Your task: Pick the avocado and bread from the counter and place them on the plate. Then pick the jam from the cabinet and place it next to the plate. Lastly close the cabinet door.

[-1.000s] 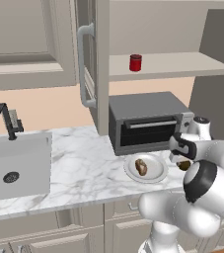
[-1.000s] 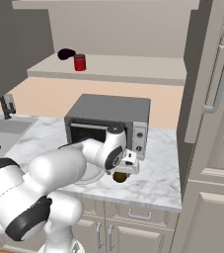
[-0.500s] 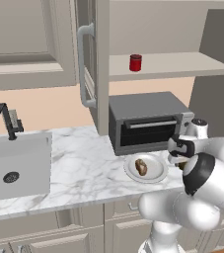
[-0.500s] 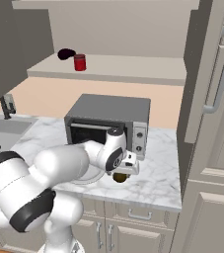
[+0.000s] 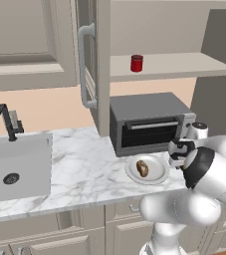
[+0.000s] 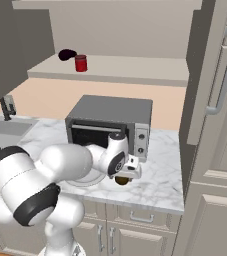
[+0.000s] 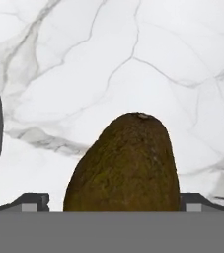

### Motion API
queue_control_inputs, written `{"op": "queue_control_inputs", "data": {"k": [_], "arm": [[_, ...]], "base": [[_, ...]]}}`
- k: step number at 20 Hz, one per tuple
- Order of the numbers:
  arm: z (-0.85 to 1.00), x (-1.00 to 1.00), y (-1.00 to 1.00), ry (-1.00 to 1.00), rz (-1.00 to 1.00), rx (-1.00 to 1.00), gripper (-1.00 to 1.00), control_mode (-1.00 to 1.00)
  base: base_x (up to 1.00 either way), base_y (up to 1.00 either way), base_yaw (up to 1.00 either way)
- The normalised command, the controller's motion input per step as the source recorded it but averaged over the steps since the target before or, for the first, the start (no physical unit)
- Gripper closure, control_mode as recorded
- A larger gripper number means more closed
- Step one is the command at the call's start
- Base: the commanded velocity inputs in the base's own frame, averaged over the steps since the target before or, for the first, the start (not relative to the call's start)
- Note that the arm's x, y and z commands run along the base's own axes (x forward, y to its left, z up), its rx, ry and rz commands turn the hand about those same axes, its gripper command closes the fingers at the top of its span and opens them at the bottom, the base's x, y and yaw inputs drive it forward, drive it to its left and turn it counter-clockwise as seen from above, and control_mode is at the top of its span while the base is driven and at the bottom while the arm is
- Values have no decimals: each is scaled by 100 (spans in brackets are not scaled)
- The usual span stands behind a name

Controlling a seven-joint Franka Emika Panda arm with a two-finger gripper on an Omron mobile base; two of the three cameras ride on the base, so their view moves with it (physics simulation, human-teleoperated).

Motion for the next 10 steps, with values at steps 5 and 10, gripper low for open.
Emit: {"op": "queue_control_inputs", "data": {"k": [5, 10], "arm": [[-16, 4, 0, 0, 0, 0, -100, -100], [-13, 2, 0, 0, 0, -2, 100, -100]], "base": [[0, 0, 0], [0, 0, 0]]}}
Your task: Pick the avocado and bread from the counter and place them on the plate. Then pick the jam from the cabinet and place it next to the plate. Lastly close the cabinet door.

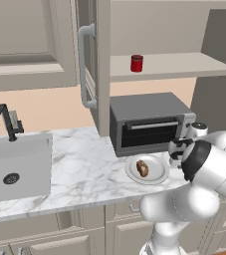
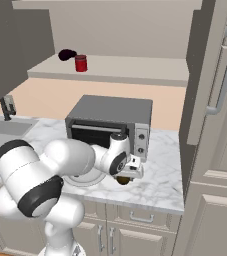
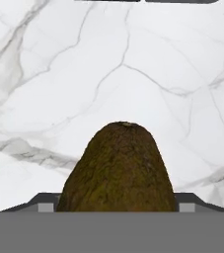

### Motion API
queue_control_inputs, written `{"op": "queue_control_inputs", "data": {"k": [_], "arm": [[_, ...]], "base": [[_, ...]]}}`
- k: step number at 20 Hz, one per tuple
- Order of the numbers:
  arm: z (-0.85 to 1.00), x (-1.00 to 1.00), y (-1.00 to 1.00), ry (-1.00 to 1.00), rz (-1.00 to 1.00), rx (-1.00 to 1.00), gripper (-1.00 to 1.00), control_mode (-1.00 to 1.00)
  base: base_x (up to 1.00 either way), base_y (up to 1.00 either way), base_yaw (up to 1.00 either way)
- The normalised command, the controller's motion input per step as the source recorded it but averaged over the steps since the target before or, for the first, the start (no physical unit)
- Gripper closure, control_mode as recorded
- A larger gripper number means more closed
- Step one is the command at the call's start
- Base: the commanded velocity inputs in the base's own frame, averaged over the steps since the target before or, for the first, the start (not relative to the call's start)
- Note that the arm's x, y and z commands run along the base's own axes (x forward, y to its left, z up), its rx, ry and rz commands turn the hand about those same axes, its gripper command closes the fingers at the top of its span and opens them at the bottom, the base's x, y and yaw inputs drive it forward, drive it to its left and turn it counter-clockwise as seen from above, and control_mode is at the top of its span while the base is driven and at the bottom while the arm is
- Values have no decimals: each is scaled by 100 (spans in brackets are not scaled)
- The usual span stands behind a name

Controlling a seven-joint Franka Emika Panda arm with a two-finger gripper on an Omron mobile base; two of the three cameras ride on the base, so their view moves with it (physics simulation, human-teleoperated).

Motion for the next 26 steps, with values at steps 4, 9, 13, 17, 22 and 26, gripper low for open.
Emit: {"op": "queue_control_inputs", "data": {"k": [4, 9, 13, 17, 22, 26], "arm": [[-16, 0, 0, 0, 0, 0, 100, -100], [12, -28, 0, -8, 0, 0, 100, -100], [45, -37, 0, -4, 0, 1, 100, -100], [40, -33, 13, 0, 0, 2, 100, -100], [45, -27, 33, 0, 0, 3, 100, -100], [36, -15, 45, 0, 0, 5, 100, -100]], "base": [[0, 0, 0], [0, 0, 0], [0, 0, 0], [0, 0, 0], [0, 0, 0], [0, 0, 0]]}}
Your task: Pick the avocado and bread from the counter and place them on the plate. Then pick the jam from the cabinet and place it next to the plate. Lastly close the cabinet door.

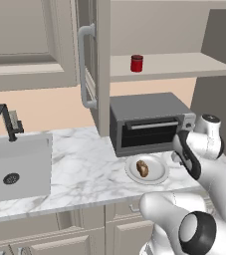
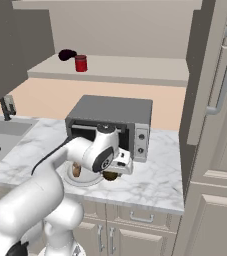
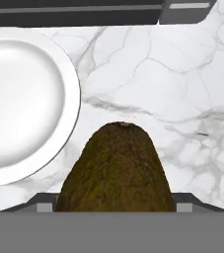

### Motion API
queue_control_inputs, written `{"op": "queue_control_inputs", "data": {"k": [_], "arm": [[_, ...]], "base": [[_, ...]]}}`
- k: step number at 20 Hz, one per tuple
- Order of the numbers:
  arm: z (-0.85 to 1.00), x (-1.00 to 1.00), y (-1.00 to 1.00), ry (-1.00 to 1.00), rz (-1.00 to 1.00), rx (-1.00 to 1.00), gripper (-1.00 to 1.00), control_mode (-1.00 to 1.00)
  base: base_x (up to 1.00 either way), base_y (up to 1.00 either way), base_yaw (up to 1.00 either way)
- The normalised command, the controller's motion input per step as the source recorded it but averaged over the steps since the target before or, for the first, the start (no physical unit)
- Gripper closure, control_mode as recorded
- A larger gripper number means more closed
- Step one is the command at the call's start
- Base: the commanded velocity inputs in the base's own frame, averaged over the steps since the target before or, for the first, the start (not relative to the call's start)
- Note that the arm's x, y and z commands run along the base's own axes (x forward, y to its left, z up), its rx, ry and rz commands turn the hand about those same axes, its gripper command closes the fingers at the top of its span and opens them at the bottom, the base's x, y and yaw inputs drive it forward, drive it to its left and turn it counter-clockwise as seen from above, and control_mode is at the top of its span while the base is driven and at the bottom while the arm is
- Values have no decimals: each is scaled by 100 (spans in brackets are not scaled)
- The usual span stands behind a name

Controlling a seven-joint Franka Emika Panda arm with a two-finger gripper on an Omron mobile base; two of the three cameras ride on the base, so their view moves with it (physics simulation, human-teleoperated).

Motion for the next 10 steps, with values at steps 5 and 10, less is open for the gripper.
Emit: {"op": "queue_control_inputs", "data": {"k": [5, 10], "arm": [[18, -2, 48, 0, 0, 4, 100, -100], [1, 0, 33, 0, 0, 1, 100, -100]], "base": [[0, 0, 0], [0, 0, 0]]}}
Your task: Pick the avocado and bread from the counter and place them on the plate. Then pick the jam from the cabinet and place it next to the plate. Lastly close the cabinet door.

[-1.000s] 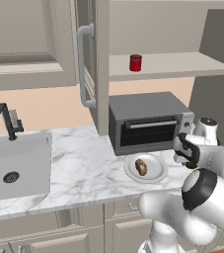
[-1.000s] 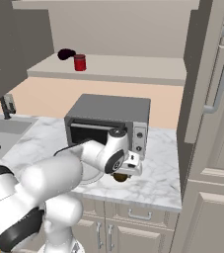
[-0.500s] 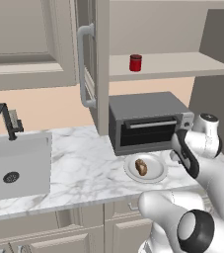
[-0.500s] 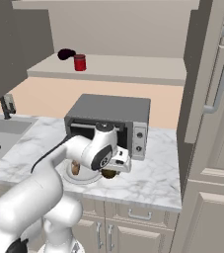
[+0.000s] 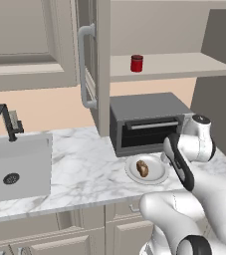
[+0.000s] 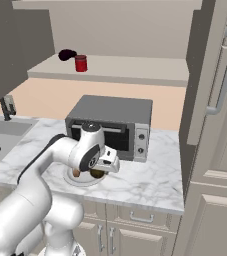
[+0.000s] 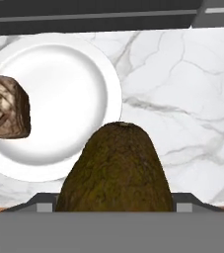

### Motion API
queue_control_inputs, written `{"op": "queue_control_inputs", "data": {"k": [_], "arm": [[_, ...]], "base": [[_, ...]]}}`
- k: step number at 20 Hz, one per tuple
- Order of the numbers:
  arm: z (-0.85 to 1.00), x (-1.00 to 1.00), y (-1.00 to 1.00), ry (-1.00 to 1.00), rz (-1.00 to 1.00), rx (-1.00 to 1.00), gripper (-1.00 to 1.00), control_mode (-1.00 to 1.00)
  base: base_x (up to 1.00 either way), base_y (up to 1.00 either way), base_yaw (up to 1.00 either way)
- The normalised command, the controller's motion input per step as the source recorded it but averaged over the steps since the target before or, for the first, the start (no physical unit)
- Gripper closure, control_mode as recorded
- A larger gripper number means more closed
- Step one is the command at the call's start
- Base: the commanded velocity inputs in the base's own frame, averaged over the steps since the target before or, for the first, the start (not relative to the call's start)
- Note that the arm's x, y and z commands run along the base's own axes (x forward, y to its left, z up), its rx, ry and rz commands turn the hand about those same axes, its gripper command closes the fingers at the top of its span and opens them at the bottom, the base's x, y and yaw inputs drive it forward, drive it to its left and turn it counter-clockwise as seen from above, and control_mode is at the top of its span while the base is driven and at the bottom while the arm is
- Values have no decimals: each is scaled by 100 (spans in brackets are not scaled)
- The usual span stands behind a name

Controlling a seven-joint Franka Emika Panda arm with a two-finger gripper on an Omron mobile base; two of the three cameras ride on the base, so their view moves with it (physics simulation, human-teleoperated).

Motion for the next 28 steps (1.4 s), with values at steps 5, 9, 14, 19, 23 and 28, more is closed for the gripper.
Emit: {"op": "queue_control_inputs", "data": {"k": [5, 9, 14, 19, 23, 28], "arm": [[0, 12, 18, -5, 0, 1, 100, -100], [0, 18, 6, -10, 0, 6, 100, -100], [0, 13, 10, -11, 0, 9, 100, -100], [-4, 3, 17, -1, 0, 6, 100, -100], [-6, 9, 17, 0, 0, 2, 100, -100], [-18, 23, 17, 0, 0, 0, 100, -100]], "base": [[0, 0, 0], [0, 0, 0], [0, 0, 0], [0, 0, 0], [0, 0, 0], [0, 0, 0]]}}
